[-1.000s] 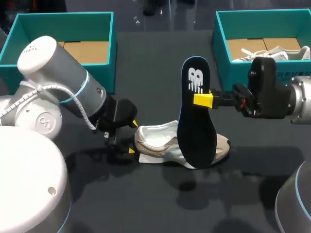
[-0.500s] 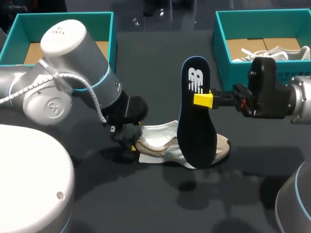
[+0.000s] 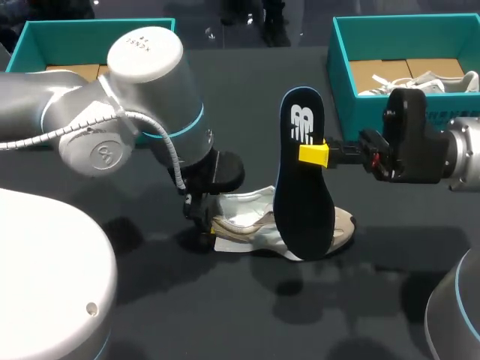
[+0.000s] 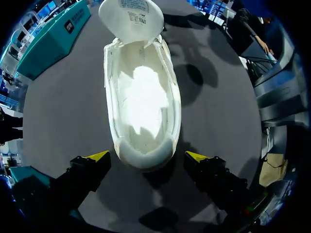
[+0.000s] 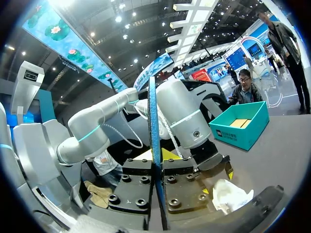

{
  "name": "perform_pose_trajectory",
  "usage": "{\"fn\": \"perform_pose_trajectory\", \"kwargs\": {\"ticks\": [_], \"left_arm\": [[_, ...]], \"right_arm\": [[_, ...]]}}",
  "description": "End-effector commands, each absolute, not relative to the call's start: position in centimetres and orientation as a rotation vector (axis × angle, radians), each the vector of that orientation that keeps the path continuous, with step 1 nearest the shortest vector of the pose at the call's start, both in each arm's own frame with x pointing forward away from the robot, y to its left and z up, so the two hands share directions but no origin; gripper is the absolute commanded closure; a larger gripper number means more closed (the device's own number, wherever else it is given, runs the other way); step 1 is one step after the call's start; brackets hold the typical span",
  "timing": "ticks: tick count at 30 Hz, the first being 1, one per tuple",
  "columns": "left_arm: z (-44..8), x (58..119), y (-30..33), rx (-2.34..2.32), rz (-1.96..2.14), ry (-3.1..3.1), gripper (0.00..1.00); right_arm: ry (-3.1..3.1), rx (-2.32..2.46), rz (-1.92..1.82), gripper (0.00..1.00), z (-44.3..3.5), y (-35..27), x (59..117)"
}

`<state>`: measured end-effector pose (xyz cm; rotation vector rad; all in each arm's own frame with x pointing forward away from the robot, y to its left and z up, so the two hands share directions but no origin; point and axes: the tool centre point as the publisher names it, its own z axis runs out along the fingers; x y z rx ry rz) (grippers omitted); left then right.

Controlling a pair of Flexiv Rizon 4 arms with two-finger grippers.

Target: Take the shoe out of the shoebox, open the shoe tongue, remove and reinsert the insole, then place the shoe into the shoebox

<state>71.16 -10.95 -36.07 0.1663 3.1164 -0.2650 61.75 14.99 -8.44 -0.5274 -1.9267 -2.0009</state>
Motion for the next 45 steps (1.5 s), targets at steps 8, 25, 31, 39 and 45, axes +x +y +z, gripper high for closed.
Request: {"fn": "perform_pose_trajectory", "kwargs": {"ticks": [8,25,31,39,45], "left_arm": [[-34.3,71.5,-11.8,0.182,-0.197,3.107,0.00],[-32.1,73.7,-16.2,0.194,-0.231,3.059,0.00],[-33.0,74.3,-18.0,0.198,-0.243,3.053,0.00],[-34.6,75.6,-19.6,0.184,-0.237,3.041,0.05],[-35.2,76.0,-20.6,0.185,-0.252,3.050,0.13]], "right_arm": [[-1.927,-0.530,-2.001,1.00,-8.5,15.2,61.8],[-1.927,-0.530,-2.001,1.00,-8.5,15.2,61.8],[-1.927,-0.530,-2.001,1.00,-8.5,15.2,61.8],[-1.927,-0.530,-2.001,1.00,-8.5,15.2,61.8],[-1.927,-0.530,-2.001,1.00,-8.5,15.2,61.8]]}}
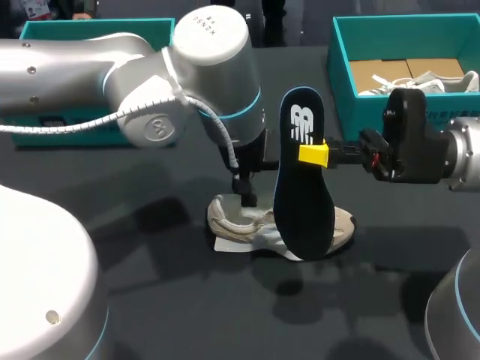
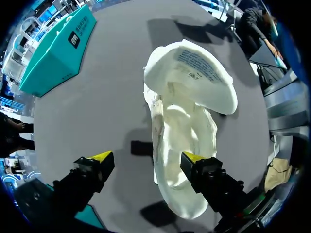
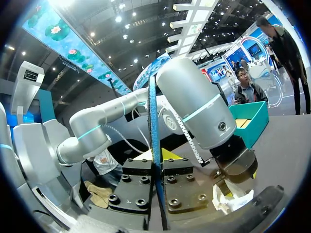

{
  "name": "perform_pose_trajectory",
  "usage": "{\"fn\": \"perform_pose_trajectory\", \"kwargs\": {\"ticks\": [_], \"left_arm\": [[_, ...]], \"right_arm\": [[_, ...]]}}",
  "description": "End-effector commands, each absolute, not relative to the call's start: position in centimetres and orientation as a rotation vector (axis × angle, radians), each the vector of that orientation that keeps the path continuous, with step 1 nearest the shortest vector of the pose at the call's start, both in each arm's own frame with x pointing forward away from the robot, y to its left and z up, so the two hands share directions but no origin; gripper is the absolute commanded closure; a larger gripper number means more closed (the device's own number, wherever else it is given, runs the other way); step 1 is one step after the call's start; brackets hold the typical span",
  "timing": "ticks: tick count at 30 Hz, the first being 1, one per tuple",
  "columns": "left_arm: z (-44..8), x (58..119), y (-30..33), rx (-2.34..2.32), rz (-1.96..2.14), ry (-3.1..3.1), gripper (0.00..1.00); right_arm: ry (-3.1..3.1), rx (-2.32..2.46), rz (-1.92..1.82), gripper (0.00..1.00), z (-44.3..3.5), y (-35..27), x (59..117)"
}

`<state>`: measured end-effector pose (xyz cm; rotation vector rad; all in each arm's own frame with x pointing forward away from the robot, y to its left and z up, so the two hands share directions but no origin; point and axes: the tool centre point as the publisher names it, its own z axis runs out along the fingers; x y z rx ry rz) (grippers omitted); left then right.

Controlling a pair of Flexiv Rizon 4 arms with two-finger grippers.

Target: Take the shoe out of the shoebox, open the shoe tongue, remove and reinsert the insole, then place the shoe into the shoebox

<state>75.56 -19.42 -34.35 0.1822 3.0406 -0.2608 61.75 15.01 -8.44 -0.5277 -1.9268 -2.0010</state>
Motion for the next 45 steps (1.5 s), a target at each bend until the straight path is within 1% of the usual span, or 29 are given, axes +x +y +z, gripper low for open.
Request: {"fn": "perform_pose_trajectory", "kwargs": {"ticks": [1,5,11,13,16,18,19,24,27,28,29,30,31,45], "left_arm": [[-35.4,76.0,-20.8,0.186,-0.254,3.052,0.15],[-36.1,75.9,-21.5,0.178,-0.246,3.053,0.18],[-37.1,75.8,-22.1,0.176,-0.243,3.066,0.30],[-37.4,75.8,-22.3,0.175,-0.238,3.072,0.36],[-37.8,75.6,-22.5,0.177,-0.231,3.078,0.39],[-38.0,75.6,-22.6,0.178,-0.222,3.080,0.45],[-38.0,75.5,-22.6,0.179,-0.220,3.081,0.50],[-38.3,75.4,-22.7,0.179,-0.214,3.087,0.54],[-38.3,75.2,-22.9,0.183,-0.213,3.092,0.59],[-38.3,75.1,-22.9,0.186,-0.214,3.094,0.63],[-38.3,75.1,-22.9,0.189,-0.214,3.096,0.70],[-38.4,75.0,-22.9,0.192,-0.212,3.097,0.80],[-38.4,74.9,-22.9,0.195,-0.210,3.099,1.00],[-37.1,74.4,-22.1,0.264,-0.262,3.152,1.00]], "right_arm": [[-1.927,-0.530,-2.001,1.00,-8.5,15.2,61.8],[-1.927,-0.530,-2.001,1.00,-8.5,15.2,61.8],[-1.927,-0.530,-2.001,1.00,-8.5,15.2,61.8],[-1.927,-0.530,-2.001,1.00,-8.5,15.2,61.8],[-1.927,-0.530,-2.001,1.00,-8.5,15.2,61.8],[-1.927,-0.530,-2.001,1.00,-8.5,15.2,61.8],[-1.927,-0.530,-2.001,1.00,-8.5,15.2,61.8],[-1.927,-0.530,-2.001,1.00,-8.5,15.2,61.8],[-1.927,-0.530,-2.001,1.00,-8.5,15.2,61.8],[-1.927,-0.530,-2.001,1.00,-8.5,15.2,61.8],[-1.927,-0.530,-2.001,1.00,-8.5,15.2,61.8],[-1.927,-0.530,-2.001,1.00,-8.5,15.2,61.8],[-1.927,-0.530,-2.001,1.00,-8.5,15.2,61.8],[-1.927,-0.530,-2.001,1.00,-8.5,15.2,61.8]]}}
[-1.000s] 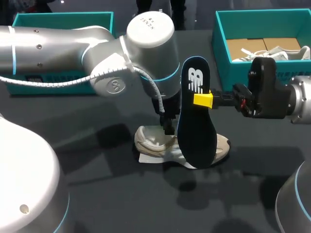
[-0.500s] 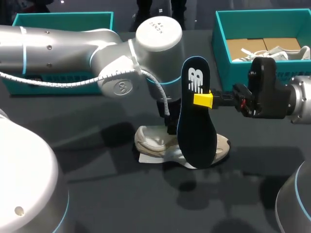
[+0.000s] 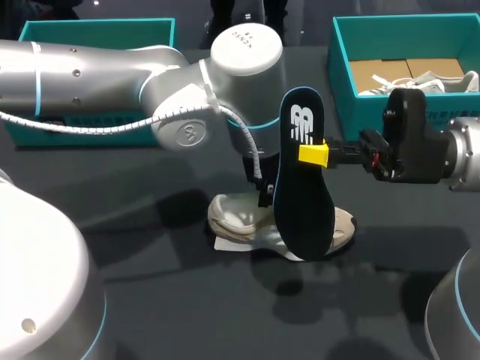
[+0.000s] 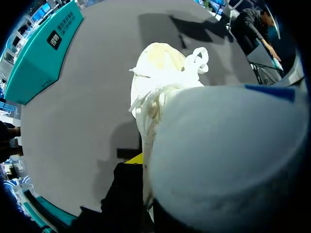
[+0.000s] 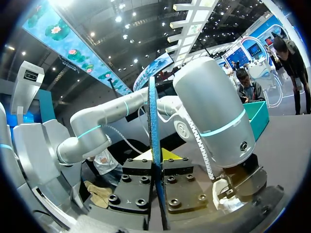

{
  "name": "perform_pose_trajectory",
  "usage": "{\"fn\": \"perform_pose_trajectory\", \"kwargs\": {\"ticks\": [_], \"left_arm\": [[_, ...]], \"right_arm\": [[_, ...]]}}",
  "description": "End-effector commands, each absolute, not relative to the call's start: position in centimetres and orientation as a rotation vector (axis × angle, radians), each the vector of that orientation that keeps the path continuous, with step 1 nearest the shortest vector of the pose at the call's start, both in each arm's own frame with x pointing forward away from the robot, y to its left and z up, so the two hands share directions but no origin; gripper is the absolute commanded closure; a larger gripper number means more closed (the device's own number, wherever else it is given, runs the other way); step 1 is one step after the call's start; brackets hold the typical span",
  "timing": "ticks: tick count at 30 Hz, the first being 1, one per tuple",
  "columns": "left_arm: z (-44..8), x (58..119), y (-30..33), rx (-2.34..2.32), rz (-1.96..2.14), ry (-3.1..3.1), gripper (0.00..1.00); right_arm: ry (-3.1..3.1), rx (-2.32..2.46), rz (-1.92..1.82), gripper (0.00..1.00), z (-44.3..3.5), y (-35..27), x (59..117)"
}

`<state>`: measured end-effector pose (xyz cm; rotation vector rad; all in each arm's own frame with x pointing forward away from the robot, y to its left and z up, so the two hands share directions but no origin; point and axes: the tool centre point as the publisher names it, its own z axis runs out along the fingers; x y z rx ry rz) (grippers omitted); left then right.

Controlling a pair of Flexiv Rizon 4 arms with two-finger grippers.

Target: Take the shoe out of the shoebox, open the shoe tongue, remove and reinsert the insole, then place the shoe into the shoebox

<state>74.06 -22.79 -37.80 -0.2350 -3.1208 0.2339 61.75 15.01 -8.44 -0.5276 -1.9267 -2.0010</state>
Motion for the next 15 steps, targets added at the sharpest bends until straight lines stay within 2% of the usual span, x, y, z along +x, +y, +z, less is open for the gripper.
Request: {"fn": "perform_pose_trajectory", "kwargs": {"ticks": [1,15], "left_arm": [[-36.9,74.4,-22.0,-0.270,0.258,-3.080,1.00],[-33.4,75.3,-19.7,-0.694,0.301,-2.856,1.00]], "right_arm": [[-1.927,-0.530,-2.001,1.00,-8.5,15.2,61.8],[-1.927,-0.530,-2.001,1.00,-8.5,15.2,61.8]]}}
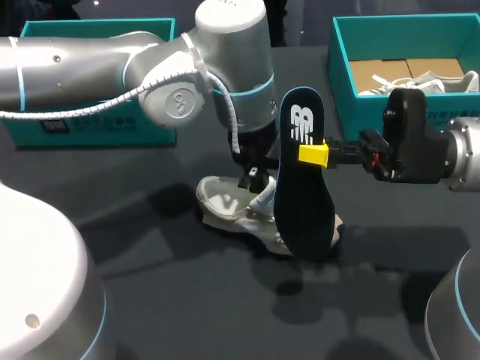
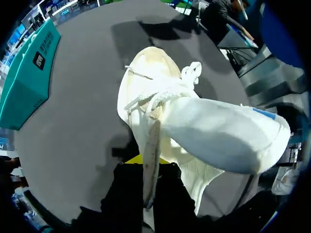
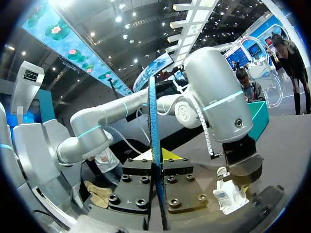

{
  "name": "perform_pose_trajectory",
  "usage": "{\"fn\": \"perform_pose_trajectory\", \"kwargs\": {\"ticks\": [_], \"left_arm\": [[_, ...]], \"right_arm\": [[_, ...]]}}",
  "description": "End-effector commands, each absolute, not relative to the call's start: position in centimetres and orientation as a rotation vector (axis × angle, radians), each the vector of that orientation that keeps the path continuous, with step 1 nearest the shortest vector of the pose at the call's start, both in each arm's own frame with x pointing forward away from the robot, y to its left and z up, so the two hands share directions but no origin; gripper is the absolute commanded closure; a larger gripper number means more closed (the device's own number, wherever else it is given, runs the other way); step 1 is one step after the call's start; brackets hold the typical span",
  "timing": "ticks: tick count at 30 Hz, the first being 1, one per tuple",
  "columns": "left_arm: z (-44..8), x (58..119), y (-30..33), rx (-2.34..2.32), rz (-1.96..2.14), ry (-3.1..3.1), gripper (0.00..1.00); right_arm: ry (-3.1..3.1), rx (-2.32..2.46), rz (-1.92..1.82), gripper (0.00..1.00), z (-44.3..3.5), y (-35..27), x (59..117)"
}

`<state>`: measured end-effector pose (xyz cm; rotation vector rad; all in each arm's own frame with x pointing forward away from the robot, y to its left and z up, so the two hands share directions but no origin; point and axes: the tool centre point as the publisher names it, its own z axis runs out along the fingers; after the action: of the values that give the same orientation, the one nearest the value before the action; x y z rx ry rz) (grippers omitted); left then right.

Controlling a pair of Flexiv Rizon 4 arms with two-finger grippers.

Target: Take the shoe out of the shoebox, open the shoe tongue, remove and reinsert the insole, then place the shoe into the shoebox

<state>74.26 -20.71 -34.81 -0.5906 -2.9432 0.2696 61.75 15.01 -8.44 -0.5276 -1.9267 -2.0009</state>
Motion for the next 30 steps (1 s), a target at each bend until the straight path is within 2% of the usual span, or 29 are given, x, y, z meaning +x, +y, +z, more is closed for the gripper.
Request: {"fn": "perform_pose_trajectory", "kwargs": {"ticks": [1,14,30], "left_arm": [[-33.4,75.3,-19.7,-0.694,0.301,-2.856,1.00],[-33.4,75.3,-19.7,-0.694,0.301,-2.856,1.00],[-31.5,76.5,-18.6,-1.466,0.224,-2.517,1.00]], "right_arm": [[-1.927,-0.530,-2.001,1.00,-8.5,15.2,61.8],[-1.927,-0.530,-2.001,1.00,-8.5,15.2,61.8],[-1.927,-0.530,-2.001,1.00,-8.5,15.2,61.8]]}}
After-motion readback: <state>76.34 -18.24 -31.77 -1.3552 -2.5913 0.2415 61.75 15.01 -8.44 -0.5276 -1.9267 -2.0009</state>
